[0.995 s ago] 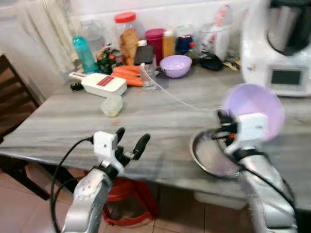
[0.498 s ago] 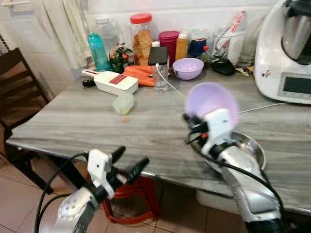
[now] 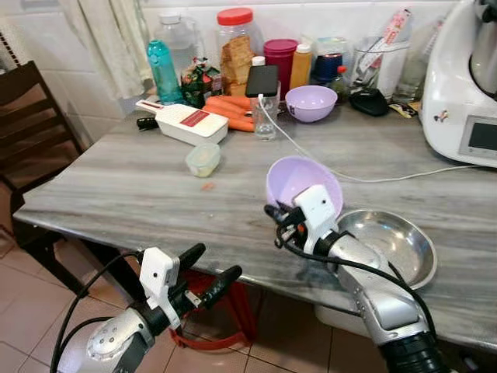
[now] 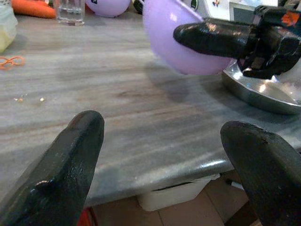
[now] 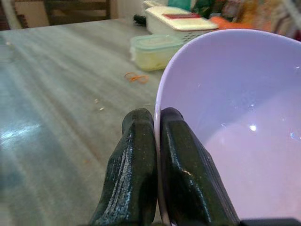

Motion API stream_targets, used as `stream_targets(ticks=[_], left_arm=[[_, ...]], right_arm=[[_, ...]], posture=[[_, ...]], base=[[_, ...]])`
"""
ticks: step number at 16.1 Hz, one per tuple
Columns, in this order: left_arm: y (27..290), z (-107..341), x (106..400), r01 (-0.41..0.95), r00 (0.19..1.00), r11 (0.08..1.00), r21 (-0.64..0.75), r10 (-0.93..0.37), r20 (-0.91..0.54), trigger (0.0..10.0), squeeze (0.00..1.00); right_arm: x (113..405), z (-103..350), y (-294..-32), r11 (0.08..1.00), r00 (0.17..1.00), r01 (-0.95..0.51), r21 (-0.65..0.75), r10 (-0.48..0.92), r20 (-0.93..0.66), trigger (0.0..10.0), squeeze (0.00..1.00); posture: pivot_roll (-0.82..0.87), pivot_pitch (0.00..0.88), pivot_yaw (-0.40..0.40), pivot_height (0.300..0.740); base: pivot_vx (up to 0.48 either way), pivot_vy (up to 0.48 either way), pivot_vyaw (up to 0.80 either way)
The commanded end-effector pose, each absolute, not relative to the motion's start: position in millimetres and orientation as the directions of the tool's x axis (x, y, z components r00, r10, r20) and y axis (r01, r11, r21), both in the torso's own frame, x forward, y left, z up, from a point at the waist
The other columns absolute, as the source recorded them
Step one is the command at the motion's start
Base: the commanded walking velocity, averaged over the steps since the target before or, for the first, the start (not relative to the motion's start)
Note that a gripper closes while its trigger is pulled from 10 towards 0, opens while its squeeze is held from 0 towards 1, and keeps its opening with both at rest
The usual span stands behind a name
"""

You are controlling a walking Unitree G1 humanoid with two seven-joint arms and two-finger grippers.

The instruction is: Setting the table

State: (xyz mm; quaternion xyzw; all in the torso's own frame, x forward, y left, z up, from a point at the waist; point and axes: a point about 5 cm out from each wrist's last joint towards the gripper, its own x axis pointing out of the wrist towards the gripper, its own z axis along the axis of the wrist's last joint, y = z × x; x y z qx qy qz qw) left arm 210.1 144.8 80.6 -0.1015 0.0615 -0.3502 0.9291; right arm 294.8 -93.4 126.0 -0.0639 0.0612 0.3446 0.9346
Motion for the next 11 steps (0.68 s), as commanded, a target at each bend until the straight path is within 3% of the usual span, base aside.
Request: stream_targets(ticks=[1,2,3,4,5,6,7,8,9,11], left_arm=[[145.7,84.4,208.5,0.656,0.733,0.721,-0.222,-0.679,-0.041,10.0,0.0],[145.0,84.7,208.4,0.661,0.728,0.715,-0.227,-0.685,-0.039,10.0,0.0],[143.6,84.9,208.0,0.67,0.717,0.704,-0.235,-0.696,-0.038,10.0,0.0],[141.2,84.9,206.8,0.692,0.692,0.677,-0.253,-0.721,-0.038,10.0,0.0],[141.3,85.4,207.2,0.695,0.689,0.674,-0.25,-0.724,-0.035,10.0,0.0],[141.4,85.6,207.4,0.695,0.689,0.674,-0.25,-0.724,-0.035,10.0,0.0],[141.4,85.9,208.0,0.697,0.688,0.672,-0.25,-0.725,-0.034,10.0,0.0],[141.0,86.5,209.0,0.699,0.686,0.67,-0.249,-0.727,-0.032,10.0,0.0],[140.0,87.4,210.6,0.701,0.684,0.669,-0.247,-0.729,-0.03,10.0,0.0],[139.4,88.3,211.5,0.704,0.682,0.667,-0.245,-0.731,-0.028,10.0,0.0]], right_arm=[[296.3,129.7,-87.1,0.731,0.735,-0.676,-0.095,0.661,-0.149,10.0,0.0],[295.9,127.7,-87.1,0.732,0.735,-0.676,-0.089,0.659,-0.162,10.0,0.01],[295.3,126.0,-87.2,0.73,0.733,-0.677,-0.09,0.659,-0.172,10.0,0.09],[294.6,123.2,-89.1,0.741,0.744,-0.664,-0.096,0.643,-0.183,10.0,0.09],[293.5,121.4,-90.2,0.744,0.745,-0.662,-0.091,0.639,-0.19,10.0,0.35],[293.3,121.2,-90.6,0.746,0.746,-0.66,-0.09,0.638,-0.191,10.0,0.5],[293.3,120.7,-91.9,0.752,0.752,-0.653,-0.088,0.63,-0.196,10.0,0.76],[293.5,120.4,-92.9,0.756,0.755,-0.649,-0.085,0.624,-0.201,10.0,0.8],[293.7,121.1,-93.5,0.76,0.758,-0.645,-0.082,0.622,-0.199,10.0,1.0],[293.8,120.7,-94.1,0.764,0.761,-0.641,-0.079,0.617,-0.202,10.0,1.0]], posture=[[-0.04,0.0,0.08,0.74],[-0.04,0.0,0.081,0.74],[-0.04,0.0,0.083,0.74],[-0.05,0.0,0.085,0.74],[-0.05,0.0,0.087,0.74],[-0.05,0.0,0.089,0.74],[-0.06,0.0,0.091,0.74],[-0.06,0.0,0.092,0.74],[-0.06,0.0,0.094,0.74],[-0.06,0.0,0.095,0.74]], base=[[0.0,0.0,0.0],[0.0,0.0,0.0],[0.0,0.0,0.0],[0.0,0.0,0.0],[0.0,0.0,0.0],[0.0,0.0,0.0],[0.0,0.0,0.0],[0.0,0.0,0.0],[0.0,0.0,0.0],[0.0,0.0,0.0]])
